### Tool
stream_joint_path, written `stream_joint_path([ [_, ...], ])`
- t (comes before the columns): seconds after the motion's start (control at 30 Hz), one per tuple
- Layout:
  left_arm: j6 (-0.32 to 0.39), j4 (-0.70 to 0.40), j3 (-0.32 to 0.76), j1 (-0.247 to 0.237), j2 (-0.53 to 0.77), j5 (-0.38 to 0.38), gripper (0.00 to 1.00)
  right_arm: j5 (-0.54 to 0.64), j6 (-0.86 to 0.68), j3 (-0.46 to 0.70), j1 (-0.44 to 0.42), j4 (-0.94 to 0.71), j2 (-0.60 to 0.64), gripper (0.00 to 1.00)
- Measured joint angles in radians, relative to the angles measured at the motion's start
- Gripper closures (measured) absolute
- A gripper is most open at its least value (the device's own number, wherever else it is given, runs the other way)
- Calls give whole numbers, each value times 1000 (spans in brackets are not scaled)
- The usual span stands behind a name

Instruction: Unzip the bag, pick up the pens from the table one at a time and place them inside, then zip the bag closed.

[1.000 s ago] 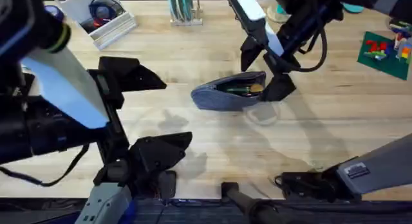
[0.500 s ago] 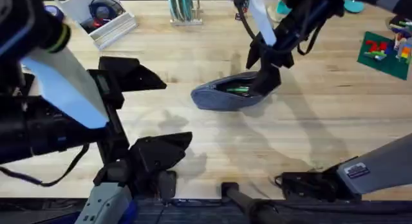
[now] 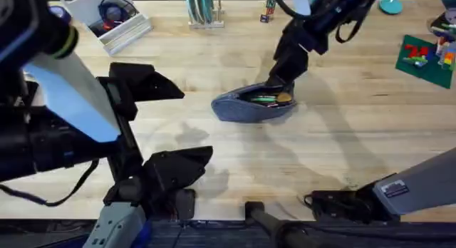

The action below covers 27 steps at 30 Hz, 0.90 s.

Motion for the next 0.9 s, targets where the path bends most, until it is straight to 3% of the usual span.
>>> stream_joint_path([
  [0.53, 5, 11, 0, 0, 0, -4, 6, -30, 16, 0, 0, -94, 0, 4],
  [0.7, 11, 9, 0, 0, 0, -49, 6, -30, 16, 0, 0, -94, 0, 4],
  [0.9, 162, 20, -50, 0, 0, -56, 6, -30, 16, 0, 0, -82, 0, 4],
])
